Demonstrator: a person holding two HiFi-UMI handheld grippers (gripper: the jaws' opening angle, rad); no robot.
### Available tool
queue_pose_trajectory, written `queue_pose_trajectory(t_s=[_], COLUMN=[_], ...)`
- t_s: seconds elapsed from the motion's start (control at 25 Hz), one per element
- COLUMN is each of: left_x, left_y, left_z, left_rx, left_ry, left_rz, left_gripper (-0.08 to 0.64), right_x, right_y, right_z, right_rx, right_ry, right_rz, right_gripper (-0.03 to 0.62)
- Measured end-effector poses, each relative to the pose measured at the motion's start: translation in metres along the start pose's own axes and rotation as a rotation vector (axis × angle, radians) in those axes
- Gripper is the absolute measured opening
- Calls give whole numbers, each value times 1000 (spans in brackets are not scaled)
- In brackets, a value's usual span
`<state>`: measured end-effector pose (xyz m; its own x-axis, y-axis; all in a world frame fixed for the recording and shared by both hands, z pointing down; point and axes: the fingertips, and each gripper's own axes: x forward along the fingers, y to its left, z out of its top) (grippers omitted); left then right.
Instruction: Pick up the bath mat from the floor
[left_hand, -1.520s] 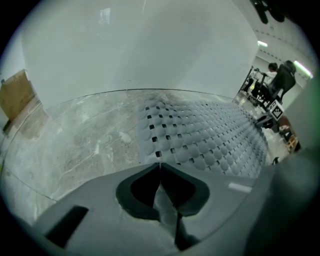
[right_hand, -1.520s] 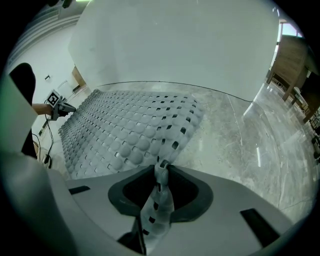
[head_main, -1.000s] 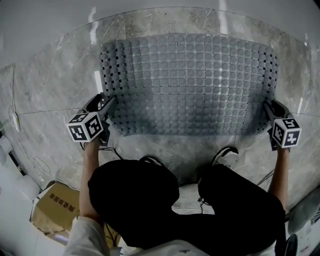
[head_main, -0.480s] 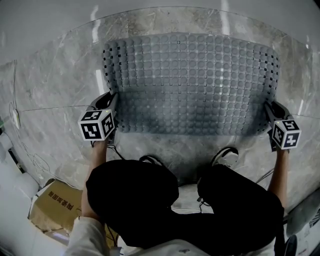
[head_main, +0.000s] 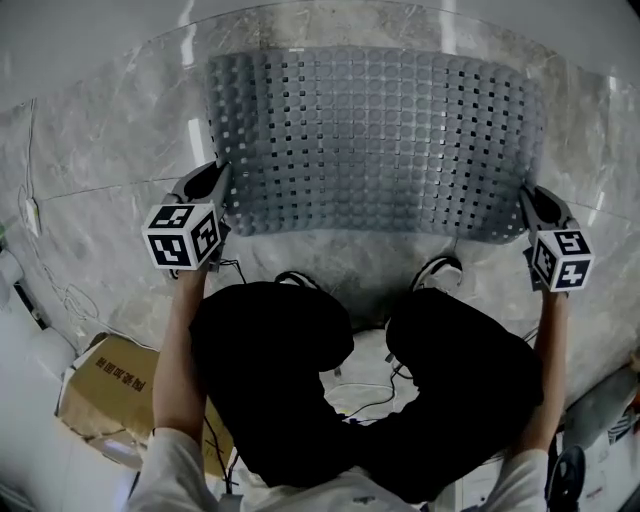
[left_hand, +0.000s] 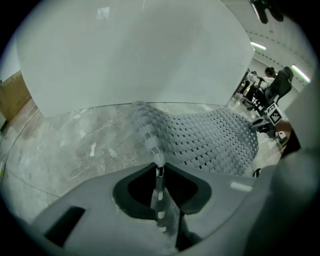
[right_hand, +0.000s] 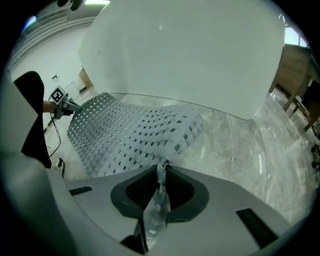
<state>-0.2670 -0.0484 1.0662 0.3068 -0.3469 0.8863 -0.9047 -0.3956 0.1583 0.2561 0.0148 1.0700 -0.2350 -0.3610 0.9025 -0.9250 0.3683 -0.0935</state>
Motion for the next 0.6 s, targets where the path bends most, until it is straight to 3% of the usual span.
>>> queue_pose_trajectory(t_s=[0.16,0.32,0.6], left_x=[-35,-72,-170], left_y=[-24,-39,-46], left_z=[20,38,79], left_rx=[29,107,62], left_ry=[6,35,38], left_rz=[-29,-18,47], left_gripper=[57,57,57], right_x=[-33,-73,-173], right_y=[16,26,41], right_z=[16,37,91], right_rx=[-25,-66,-103], right_ry=[19,32,-2], right_rz=[28,1,6], right_gripper=[46,44,41])
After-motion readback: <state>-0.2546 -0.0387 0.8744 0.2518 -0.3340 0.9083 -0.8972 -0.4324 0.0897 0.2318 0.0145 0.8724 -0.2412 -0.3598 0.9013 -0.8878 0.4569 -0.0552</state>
